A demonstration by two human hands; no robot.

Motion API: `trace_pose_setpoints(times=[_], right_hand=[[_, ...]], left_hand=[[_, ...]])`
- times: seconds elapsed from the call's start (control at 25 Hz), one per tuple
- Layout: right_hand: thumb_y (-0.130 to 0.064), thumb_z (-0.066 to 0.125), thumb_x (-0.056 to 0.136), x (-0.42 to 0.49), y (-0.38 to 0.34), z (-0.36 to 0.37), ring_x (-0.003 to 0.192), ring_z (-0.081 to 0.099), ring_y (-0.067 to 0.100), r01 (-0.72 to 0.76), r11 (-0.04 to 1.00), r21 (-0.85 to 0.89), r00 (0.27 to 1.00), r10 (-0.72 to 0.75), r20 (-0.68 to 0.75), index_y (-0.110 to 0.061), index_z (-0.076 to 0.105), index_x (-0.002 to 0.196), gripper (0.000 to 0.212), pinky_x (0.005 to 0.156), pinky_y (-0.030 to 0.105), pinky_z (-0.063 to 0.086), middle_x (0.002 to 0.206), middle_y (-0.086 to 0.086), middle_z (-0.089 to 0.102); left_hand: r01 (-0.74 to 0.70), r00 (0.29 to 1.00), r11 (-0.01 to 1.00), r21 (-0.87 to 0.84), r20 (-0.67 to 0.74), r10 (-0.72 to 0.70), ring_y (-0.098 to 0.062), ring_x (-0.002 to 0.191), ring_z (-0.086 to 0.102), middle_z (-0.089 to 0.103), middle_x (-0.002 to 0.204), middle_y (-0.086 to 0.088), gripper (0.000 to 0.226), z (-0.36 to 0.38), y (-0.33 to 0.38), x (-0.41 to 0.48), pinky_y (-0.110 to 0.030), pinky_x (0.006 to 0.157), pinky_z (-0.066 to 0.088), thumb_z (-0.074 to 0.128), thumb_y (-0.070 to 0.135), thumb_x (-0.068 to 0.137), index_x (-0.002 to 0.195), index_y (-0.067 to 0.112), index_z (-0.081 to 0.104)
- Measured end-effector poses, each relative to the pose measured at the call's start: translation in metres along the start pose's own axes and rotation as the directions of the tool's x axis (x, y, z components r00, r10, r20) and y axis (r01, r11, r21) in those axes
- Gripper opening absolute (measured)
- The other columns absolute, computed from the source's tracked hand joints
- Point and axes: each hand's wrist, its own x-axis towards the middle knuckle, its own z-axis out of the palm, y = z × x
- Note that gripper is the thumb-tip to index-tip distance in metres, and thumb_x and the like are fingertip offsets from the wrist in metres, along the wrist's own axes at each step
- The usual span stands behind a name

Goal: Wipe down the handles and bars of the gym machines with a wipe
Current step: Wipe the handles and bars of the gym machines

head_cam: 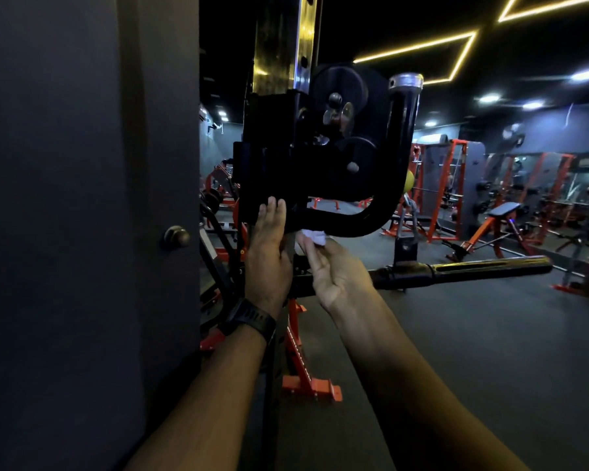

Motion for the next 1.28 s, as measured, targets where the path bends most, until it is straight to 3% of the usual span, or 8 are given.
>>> trace_pose_setpoints(times=[0.08, 0.16, 0.28, 0.36, 0.44, 0.76, 0.96, 1.28], right_hand=[[0.001, 0.055, 0.093, -0.017, -0.002, -0.008, 0.070, 0.069, 0.015, 0.136, 0.942, -0.306, 0.990, -0.138, 0.017, 0.001, 0.061, 0.083, 0.012, 0.061, 0.019, 0.057, 0.087, 0.014, 0.069], [-0.010, 0.061, 0.093, -0.032, -0.006, -0.008, 0.064, 0.067, 0.005, 0.385, 0.677, -0.628, 0.902, -0.419, 0.101, -0.009, 0.067, 0.083, 0.012, 0.060, 0.017, 0.054, 0.075, 0.002, 0.070], [-0.015, 0.059, 0.093, -0.027, -0.020, 0.014, 0.080, 0.063, 0.011, 0.520, -0.263, -0.813, 0.541, -0.636, 0.551, -0.015, 0.068, 0.103, 0.014, 0.065, 0.024, 0.051, 0.095, -0.002, 0.069], [-0.006, 0.056, 0.090, -0.014, -0.034, 0.033, 0.096, 0.059, 0.023, 0.352, -0.681, -0.642, 0.569, -0.389, 0.725, -0.010, 0.062, 0.111, 0.022, 0.073, 0.030, 0.045, 0.109, 0.007, 0.063], [-0.003, 0.054, 0.091, -0.008, -0.038, 0.050, 0.101, 0.058, 0.030, 0.191, -0.851, -0.490, 0.714, -0.222, 0.664, -0.007, 0.059, 0.113, 0.023, 0.073, 0.036, 0.044, 0.111, 0.012, 0.061], [-0.008, 0.054, 0.090, -0.023, -0.045, 0.051, 0.106, 0.058, 0.030, 0.129, -0.982, -0.136, 0.727, 0.000, 0.686, -0.011, 0.059, 0.113, 0.023, 0.084, 0.038, 0.041, 0.113, 0.010, 0.060], [-0.004, 0.053, 0.092, -0.021, -0.034, 0.055, 0.107, 0.057, 0.032, 0.207, -0.970, -0.124, 0.761, 0.080, 0.643, -0.006, 0.056, 0.118, 0.026, 0.072, 0.037, 0.045, 0.116, 0.014, 0.056], [-0.007, 0.045, 0.097, -0.038, -0.079, 0.037, 0.100, 0.056, 0.028, 0.165, -0.953, 0.255, 0.698, 0.296, 0.653, -0.004, 0.059, 0.114, 0.023, 0.069, 0.034, 0.047, 0.110, 0.015, 0.058]], left_hand=[[-0.002, 1.000, 1.000, 0.006, -0.011, 0.002, -0.010, 0.149, 0.011, 0.021, 0.161, 0.000, 0.065, 0.000, 0.000, 0.002, -0.024, 0.119, 0.015, 0.047, -0.008, 0.094, 0.152, 0.015, 0.029], [-0.012, 1.000, 0.999, 0.031, -0.015, 0.013, -0.011, 0.149, 0.011, 0.022, 0.160, -0.001, 0.056, 0.001, 0.000, 0.001, -0.025, 0.120, 0.013, 0.046, 0.002, 0.099, 0.152, 0.014, 0.029], [-0.007, 1.000, 1.000, 0.017, -0.007, 0.007, -0.010, 0.149, 0.009, 0.020, 0.161, 0.001, 0.052, 0.000, 0.001, 0.004, -0.018, 0.118, 0.008, 0.043, 0.009, 0.102, 0.152, 0.016, 0.028], [0.016, 1.000, 1.000, -0.005, -0.008, -0.016, -0.005, 0.148, 0.005, 0.015, 0.160, 0.008, 0.053, 0.000, 0.003, 0.007, -0.009, 0.112, 0.001, 0.043, 0.010, 0.103, 0.152, 0.020, 0.026], [0.028, 0.999, 0.999, -0.024, -0.020, -0.029, -0.002, 0.147, 0.002, 0.011, 0.157, 0.015, 0.055, 0.001, 0.004, 0.009, -0.007, 0.110, -0.001, 0.044, 0.009, 0.102, 0.152, 0.022, 0.024], [0.027, 0.996, 1.000, 0.002, -0.083, -0.026, -0.008, 0.149, 0.007, 0.018, 0.161, 0.006, 0.054, 0.006, 0.009, 0.007, 0.003, 0.105, -0.003, 0.045, 0.008, 0.102, 0.152, 0.019, 0.026], [0.050, 0.997, 0.999, -0.003, -0.056, -0.050, -0.003, 0.147, 0.003, 0.016, 0.161, 0.008, 0.054, 0.006, 0.009, 0.005, 0.008, 0.099, -0.003, 0.044, 0.010, 0.103, 0.152, 0.021, 0.024], [0.009, 1.000, 0.996, 0.085, 0.006, -0.010, -0.007, 0.148, -0.005, 0.004, 0.161, 0.007, 0.056, 0.011, 0.004, 0.006, -0.026, 0.118, 0.008, 0.039, 0.026, 0.105, 0.153, 0.019, 0.012]])
